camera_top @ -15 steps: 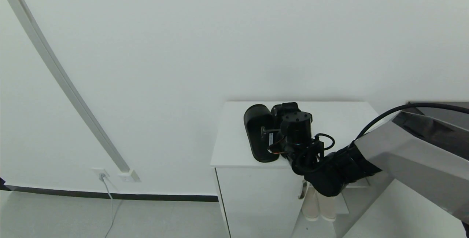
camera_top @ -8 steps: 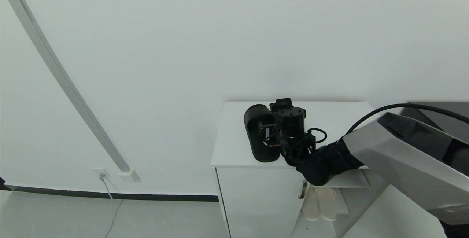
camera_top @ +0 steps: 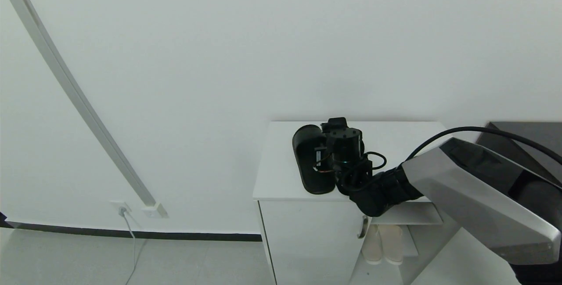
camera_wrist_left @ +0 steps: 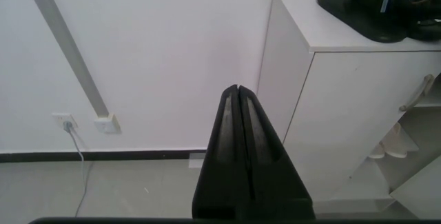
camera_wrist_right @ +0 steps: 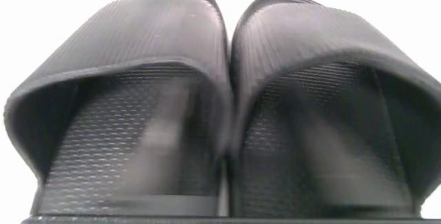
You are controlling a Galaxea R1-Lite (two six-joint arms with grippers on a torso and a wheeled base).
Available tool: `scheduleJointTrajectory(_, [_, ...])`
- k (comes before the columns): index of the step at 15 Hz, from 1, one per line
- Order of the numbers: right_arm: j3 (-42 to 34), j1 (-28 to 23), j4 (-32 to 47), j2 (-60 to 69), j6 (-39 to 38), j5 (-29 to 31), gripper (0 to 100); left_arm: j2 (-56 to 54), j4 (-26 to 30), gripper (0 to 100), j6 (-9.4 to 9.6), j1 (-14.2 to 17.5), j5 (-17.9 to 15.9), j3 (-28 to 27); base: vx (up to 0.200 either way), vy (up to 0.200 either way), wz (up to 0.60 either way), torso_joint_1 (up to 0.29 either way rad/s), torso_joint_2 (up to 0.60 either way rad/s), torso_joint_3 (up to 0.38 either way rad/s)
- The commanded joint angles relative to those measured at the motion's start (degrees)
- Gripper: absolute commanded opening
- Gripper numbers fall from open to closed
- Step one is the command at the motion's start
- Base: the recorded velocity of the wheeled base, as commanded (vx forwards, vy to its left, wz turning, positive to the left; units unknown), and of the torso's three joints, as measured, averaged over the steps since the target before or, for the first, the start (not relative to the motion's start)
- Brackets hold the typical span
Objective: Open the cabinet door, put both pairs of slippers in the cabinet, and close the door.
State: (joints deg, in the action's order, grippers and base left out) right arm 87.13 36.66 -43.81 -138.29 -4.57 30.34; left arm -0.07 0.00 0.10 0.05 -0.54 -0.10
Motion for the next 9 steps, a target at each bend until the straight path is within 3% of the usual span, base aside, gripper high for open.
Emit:
scheduleJointTrajectory(1, [0.15, 0.08, -0.04, 0.13, 0.00, 0.07, 0, 0.07, 0.00, 0, -0.01, 0.04, 0.01, 0.01, 0.000, 0.000, 0.00, 0.000, 0.00, 0.000])
scheduleJointTrajectory(5, [-0.91, 0.87, -0.13, 1.71, 0.00, 0.24, 0, 0.07, 0.00, 0, -0.01, 0.04, 0.01, 0.01, 0.000, 0.000, 0.00, 0.000, 0.00, 0.000])
scheduleJointTrajectory(9, [-6.53, 2.72, -0.48, 6.89, -0.09, 0.16, 0, 0.07, 0.00, 0, -0.01, 0.04, 0.01, 0.01, 0.000, 0.000, 0.00, 0.000, 0.00, 0.000])
